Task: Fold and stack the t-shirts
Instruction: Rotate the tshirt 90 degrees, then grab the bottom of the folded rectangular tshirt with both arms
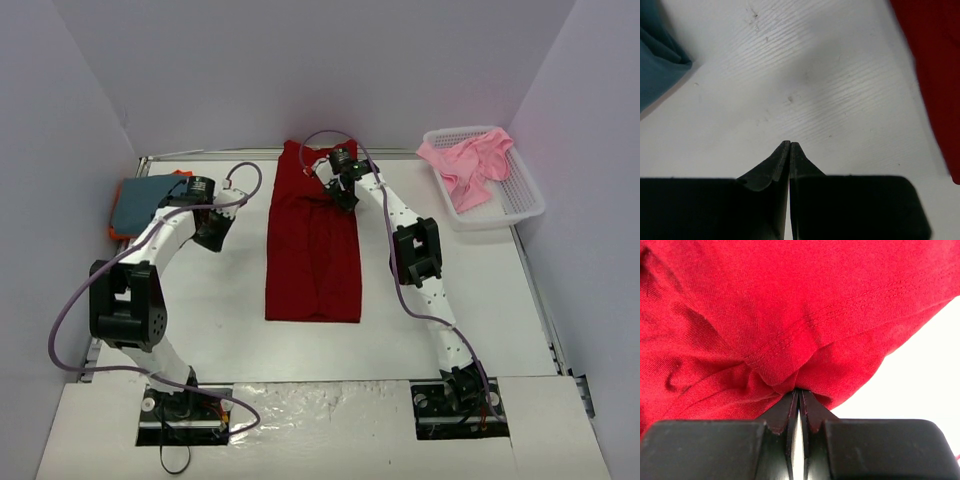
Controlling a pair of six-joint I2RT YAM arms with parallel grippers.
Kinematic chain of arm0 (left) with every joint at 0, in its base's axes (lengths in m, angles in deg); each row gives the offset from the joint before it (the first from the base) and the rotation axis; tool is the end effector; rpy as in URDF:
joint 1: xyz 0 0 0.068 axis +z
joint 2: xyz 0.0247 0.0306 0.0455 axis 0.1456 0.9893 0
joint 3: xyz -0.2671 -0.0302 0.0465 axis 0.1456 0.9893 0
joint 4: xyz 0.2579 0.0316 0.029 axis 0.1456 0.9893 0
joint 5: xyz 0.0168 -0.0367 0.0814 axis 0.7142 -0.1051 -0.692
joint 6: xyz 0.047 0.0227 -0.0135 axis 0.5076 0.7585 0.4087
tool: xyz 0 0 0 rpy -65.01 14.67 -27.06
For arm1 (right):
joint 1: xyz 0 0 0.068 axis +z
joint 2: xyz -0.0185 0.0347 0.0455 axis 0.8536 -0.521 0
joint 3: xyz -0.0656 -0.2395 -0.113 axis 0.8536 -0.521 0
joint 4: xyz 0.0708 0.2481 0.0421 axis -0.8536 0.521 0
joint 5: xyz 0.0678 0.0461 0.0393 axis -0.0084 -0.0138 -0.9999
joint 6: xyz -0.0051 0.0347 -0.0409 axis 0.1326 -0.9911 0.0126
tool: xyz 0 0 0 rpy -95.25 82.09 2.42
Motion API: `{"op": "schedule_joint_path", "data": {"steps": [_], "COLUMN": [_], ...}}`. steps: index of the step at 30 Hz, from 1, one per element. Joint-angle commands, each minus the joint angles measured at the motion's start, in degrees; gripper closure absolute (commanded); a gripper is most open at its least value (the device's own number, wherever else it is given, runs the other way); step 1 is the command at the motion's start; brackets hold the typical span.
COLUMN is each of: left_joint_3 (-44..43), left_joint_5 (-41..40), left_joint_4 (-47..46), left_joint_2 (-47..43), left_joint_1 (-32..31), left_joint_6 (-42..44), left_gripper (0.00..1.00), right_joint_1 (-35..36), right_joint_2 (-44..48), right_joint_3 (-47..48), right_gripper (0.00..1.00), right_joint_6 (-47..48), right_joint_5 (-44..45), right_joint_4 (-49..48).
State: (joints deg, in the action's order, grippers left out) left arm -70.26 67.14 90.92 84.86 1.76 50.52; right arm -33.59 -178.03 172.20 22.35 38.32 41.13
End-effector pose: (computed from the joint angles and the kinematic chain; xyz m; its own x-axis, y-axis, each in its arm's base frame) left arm 0.3451 -0.0472 0.2478 -0.7515 0.3807 -0.5388 0.4595 0.8881 -0.0134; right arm 0.5251 0.2456 0.1700 -0.3571 -0.7318 -0.5806 -0.7138 0.6147 -0.3357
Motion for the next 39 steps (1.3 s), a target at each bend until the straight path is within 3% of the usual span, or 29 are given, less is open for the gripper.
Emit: {"op": "schedule_joint_path", "data": {"steps": [1,4,6,7,8,9,10,11,13,16,19,21,23,27,31,39], "left_joint_3": [-4.29,-4.29,-4.64,-4.64,-4.73,-4.99,-5.60,-6.30,-7.10,-4.65,-0.96,3.68,8.43,21.09,25.41,33.76], "left_joint_5": [4.28,3.77,3.15,2.45,1.49,1.13,1.04,0.87,-0.10,-1.51,-3.53,-7.11,-9.58,-17.58,-19.43,-19.53], "left_joint_4": [-0.36,-1.41,-2.03,-2.38,-2.64,-2.47,-1.86,-0.38,0.16,0.60,3.58,7.36,6.41,-0.44,0.69,-3.70], "left_joint_2": [-1.13,-4.37,-6.75,-9.54,-10.88,-13.33,-14.22,-14.84,-17.03,-20.72,-22.32,-22.14,-23.28,-30.91,-32.51,-35.59], "left_joint_1": [0.20,-1.12,-2.70,-3.40,-4.89,-5.60,-6.21,-6.66,-8.32,-11.83,-17.45,-22.88,-26.68,-36.44,-42.15,-45.50], "left_joint_6": [-1.24,0.25,1.48,2.71,3.33,4.20,4.47,4.74,5.52,8.94,14.74,17.90,19.23,19.59,19.33,19.33], "left_gripper": [0.98,0.97,0.89,0.70,0.63,0.58,0.44,0.38,0.36,0.26,0.23,0.31,0.40,0.41,0.41,0.40], "right_joint_1": [-0.93,-0.93,-0.93,-0.85,-0.93,-0.93,-0.85,-0.93,-0.85,-0.76,-0.84,-1.98,-3.91,-11.37,-16.38,-21.06], "right_joint_2": [-0.18,6.13,9.93,13.78,15.64,19.66,21.88,23.99,30.58,38.67,46.49,51.42,55.27,61.00,64.00,64.62], "right_joint_3": [-1.97,-6.53,-8.21,-9.18,-9.62,-10.24,-11.20,-13.56,-16.73,-24.72,-37.45,-49.54,-56.00,-69.18,-76.05,-79.15], "right_gripper": [1.00,0.95,0.94,0.78,0.68,0.67,0.61,0.56,0.38,0.32,0.33,0.34,0.34,0.34,0.34,0.33], "right_joint_6": [-1.28,-1.19,-0.84,-0.92,-1.45,-1.80,-2.06,-2.42,-2.86,-1.37,2.83,2.85,1.89,-0.13,-1.45,-4.96], "right_joint_5": [2.10,-1.68,-3.88,-4.40,-5.63,-6.25,-6.95,-7.83,-9.50,-8.54,-2.61,3.90,4.47,1.92,2.10,-1.86], "right_joint_4": [1.82,0.24,-0.82,-1.00,-0.82,-0.82,-0.82,-0.82,-0.91,-1.17,-3.61,-6.26,-7.23,-9.87,-13.03,-13.92]}}
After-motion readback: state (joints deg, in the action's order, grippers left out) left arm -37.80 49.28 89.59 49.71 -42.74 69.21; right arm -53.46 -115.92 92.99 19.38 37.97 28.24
